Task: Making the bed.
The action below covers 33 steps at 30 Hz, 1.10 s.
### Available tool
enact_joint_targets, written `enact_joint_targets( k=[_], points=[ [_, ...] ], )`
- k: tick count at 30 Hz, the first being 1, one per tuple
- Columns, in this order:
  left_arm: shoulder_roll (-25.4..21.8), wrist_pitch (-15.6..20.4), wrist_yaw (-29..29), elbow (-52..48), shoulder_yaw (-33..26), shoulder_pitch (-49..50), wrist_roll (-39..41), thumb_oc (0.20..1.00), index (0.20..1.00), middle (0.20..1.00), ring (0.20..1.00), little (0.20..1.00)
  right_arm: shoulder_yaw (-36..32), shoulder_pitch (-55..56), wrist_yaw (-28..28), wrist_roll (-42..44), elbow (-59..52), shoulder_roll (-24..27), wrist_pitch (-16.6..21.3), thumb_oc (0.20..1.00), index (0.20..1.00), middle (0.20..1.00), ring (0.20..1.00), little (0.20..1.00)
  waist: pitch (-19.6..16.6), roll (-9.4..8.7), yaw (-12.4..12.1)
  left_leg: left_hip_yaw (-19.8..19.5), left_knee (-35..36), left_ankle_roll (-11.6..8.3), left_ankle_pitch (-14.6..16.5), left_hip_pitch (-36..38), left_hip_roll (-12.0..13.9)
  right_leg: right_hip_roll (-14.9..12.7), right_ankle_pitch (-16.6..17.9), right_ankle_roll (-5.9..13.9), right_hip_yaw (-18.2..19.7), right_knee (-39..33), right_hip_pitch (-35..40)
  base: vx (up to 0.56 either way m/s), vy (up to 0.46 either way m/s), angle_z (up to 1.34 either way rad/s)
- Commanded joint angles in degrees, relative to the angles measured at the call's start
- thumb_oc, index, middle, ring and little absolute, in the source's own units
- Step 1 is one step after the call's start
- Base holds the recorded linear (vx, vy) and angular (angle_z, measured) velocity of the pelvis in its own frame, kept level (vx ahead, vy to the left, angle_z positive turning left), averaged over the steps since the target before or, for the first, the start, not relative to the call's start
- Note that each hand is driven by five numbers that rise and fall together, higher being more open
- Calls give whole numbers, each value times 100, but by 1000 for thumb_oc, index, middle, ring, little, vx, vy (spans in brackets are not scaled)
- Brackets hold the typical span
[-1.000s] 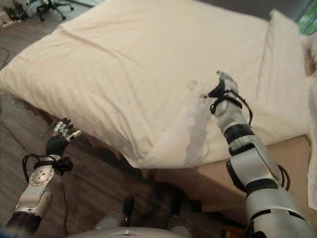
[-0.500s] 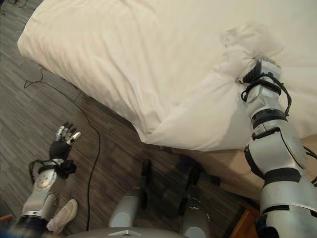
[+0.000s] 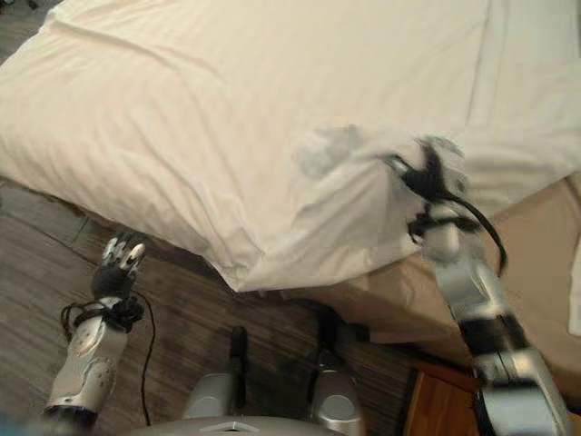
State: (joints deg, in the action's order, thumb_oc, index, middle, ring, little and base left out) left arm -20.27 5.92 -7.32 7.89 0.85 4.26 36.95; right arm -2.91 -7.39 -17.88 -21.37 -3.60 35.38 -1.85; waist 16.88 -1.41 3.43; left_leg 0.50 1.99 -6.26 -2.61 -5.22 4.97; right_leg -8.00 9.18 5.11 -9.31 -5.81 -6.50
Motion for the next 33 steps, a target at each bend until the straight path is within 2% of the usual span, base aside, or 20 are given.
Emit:
enact_joint_targets(
  k=[1, 3, 4, 7, 9, 10, 11, 12, 13, 14, 15, 16, 17, 20, 24, 26, 27, 28, 29, 33],
  points=[
    [-2, -96, 89, -212, -7, 305, -542, 1000, 1000, 1000, 1000, 1000, -207, 206, 50, -125, -275, -53, 404, 200, 200, 200, 200, 200, -472, -165, 141, 100, 301, 383, 940, 1375, -189, -10, 71, 335, 117, 158, -358, -224, 222, -25],
    [42, -115, 80, -185, 39, 286, -564, 1000, 1000, 1000, 1000, 1000, -234, 312, 78, -157, -253, -139, 385, 200, 200, 200, 200, 200, -455, -225, 192, 165, 301, 429, 972, 1417, -245, -15, 191, 415, 175, 172, -390, -216, 177, -27],
    [66, -127, 1, -195, 74, 248, -670, 1000, 1000, 1000, 1000, 1000, -291, 577, 100, -133, -215, -333, 343, 200, 200, 200, 200, 200, -393, -298, 295, 291, 301, 499, 952, 1438, -353, -16, 396, 573, 391, 342, -500, -272, 182, -42],
    [71, -108, -69, -159, 131, 173, -702, 1000, 1000, 1000, 1000, 1000, -307, 916, 138, -113, -236, -506, 337, 200, 200, 200, 200, 200, -334, -307, 385, 358, 301, 585, 876, 1371, -377, 66, 178, 554, 654, 772, -630, -272, 130, -42],
    [101, -134, 34, -298, 180, 428, -811, 1000, 1000, 1000, 1000, 1000, -259, 1405, 237, -20, -26, -721, 380, 200, 200, 200, 200, 200, -265, -227, 277, 485, 301, 690, 790, 1271, -347, 26, -282, 390, 487, 1270, -402, -333, 117, -32],
    [98, -132, 34, -296, 178, 426, -811, 1000, 1000, 1000, 1000, 1000, -255, 1399, 232, -18, -17, -723, 385, 200, 200, 200, 200, 200, -273, -243, 276, 489, 301, 691, 767, 1251, -362, 14, -266, 387, 495, 1269, -423, -166, 54, -48],
    [143, -116, 57, -177, 224, 431, -835, 1000, 1000, 1000, 1000, 1000, -161, 1527, 242, 12, 318, -792, 371, 363, 363, 363, 363, 363, -276, -207, 257, 556, 301, 712, 738, 1225, -332, -24, -403, 329, 438, 1471, -297, -136, 36, -61],
    [153, -103, 70, -34, 261, 436, -841, 1000, 1000, 1000, 1000, 1000, -45, 1586, 219, -32, 657, -814, 339, 1000, 1000, 1000, 1000, 1000, -299, -195, 242, 589, 301, 730, 721, 1199, -320, -38, -466, 304, 505, 1594, -218, -192, 45, -46],
    [198, -76, 62, 110, 294, 381, -805, 1000, 1000, 1000, 1000, 1000, 173, 1600, 207, -161, 1252, -860, 255, 1000, 1000, 1000, 1000, 1000, -347, -196, 221, 642, 301, 728, 660, 1139, -312, -75, -494, 301, 547, 1645, -144, -172, 8, -40],
    [265, 35, 21, 270, 304, 314, -763, 1000, 1000, 1000, 1000, 1000, 576, 1529, -17, -533, 2694, -914, 34, 1000, 1000, 1000, 1000, 1000, -469, -202, 140, 719, 301, 704, 638, 1095, -309, -185, -527, 345, 551, 1482, 208, -141, -21, -54],
    [279, 60, -13, 319, 310, 291, -738, 1000, 1000, 1000, 1000, 1000, 771, 1421, -62, -648, 3468, -964, -148, 1000, 1000, 1000, 1000, 1000, -542, -228, 95, 757, 301, 684, 638, 1056, -327, -232, -474, 386, 545, 1230, 407, -81, -29, -67],
    [275, 61, -13, 320, 301, 286, -738, 1000, 1000, 1000, 1000, 1000, 783, 1399, -74, -644, 3492, -969, -139, 1000, 1000, 1000, 1000, 1000, -546, -235, 98, 761, 301, 684, 619, 1039, -329, -231, -443, 383, 547, 1201, 401, -57, -61, -22],
    [262, 142, -45, 369, 334, 232, -581, 1000, 1000, 1000, 1000, 1000, 957, 1085, -235, -210, 5274, -1181, -323, 1000, 1000, 1000, 1000, 1000, -635, -262, 54, 810, 301, 624, 606, 1016, -322, -251, -420, 437, 588, 667, 558, -44, -68, 16],
    [102, 151, -15, 364, 385, 270, -514, 1000, 1000, 1000, 1000, 1000, 1110, 588, -195, 123, 6901, -1133, -518, 1000, 1000, 1000, 1000, 1000, -730, -277, -33, 969, 301, 563, 595, 1032, -263, -350, -227, 523, 552, 339, 608, -4, -105, 6],
    [-57, 160, 48, 360, 462, 270, -432, 1000, 1000, 1000, 1000, 1000, 1015, 345, -128, 242, 7885, -816, -680, 1000, 1000, 1000, 1000, 1000, -743, -283, -44, 966, 301, 499, 557, 1025, -200, -342, -210, 501, 532, 148, 705, -19, -127, -17],
    [-148, 139, 149, 243, 501, 296, -369, 1000, 1000, 1000, 1000, 1000, 840, 201, -121, 47, 8300, -300, -860, 1000, 1000, 1000, 1000, 1000, -768, -263, -65, 954, 301, 440, 527, 1024, -180, -350, -266, 495, 433, 81, 780, 8, -113, 7],
    [-145, 138, 149, 241, 500, 297, -369, 1000, 1000, 1000, 1000, 1000, 841, 199, -121, 46, 8303, -297, -858, 1000, 1000, 1000, 1000, 1000, -766, -261, -61, 950, 301, 439, 527, 1025, -180, -350, -267, 495, 429, 81, 783, 0, -117, 9],
    [-182, 108, 216, 158, 498, 329, -367, 1000, 1000, 1000, 1000, 1000, 804, 142, -62, -230, 8499, 60, -967, 1000, 1000, 1000, 1000, 1000, -770, -237, -74, 922, 301, 386, 475, 1000, -156, -331, -343, 483, 384, 81, 807, -9, -89, 6],
    [-177, 106, 216, 155, 498, 329, -368, 1000, 1000, 1000, 1000, 1000, 804, 140, -60, -233, 8501, 66, -965, 1000, 1000, 1000, 1000, 1000, -770, -232, -68, 916, 301, 385, 474, 998, -155, -329, -344, 481, 378, 81, 808, -24, -155, 8],
    [-127, 63, 276, 61, 389, 526, -278, 1000, 1000, 1000, 1000, 1000, 503, 109, -193, -495, 8407, 847, -1005, 1000, 1000, 1000, 1000, 1000, -779, -144, -52, 874, 301, 283, 351, 880, -103, -312, -453, 431, 301, 81, 821, -31, -104, 7]
  ],
)
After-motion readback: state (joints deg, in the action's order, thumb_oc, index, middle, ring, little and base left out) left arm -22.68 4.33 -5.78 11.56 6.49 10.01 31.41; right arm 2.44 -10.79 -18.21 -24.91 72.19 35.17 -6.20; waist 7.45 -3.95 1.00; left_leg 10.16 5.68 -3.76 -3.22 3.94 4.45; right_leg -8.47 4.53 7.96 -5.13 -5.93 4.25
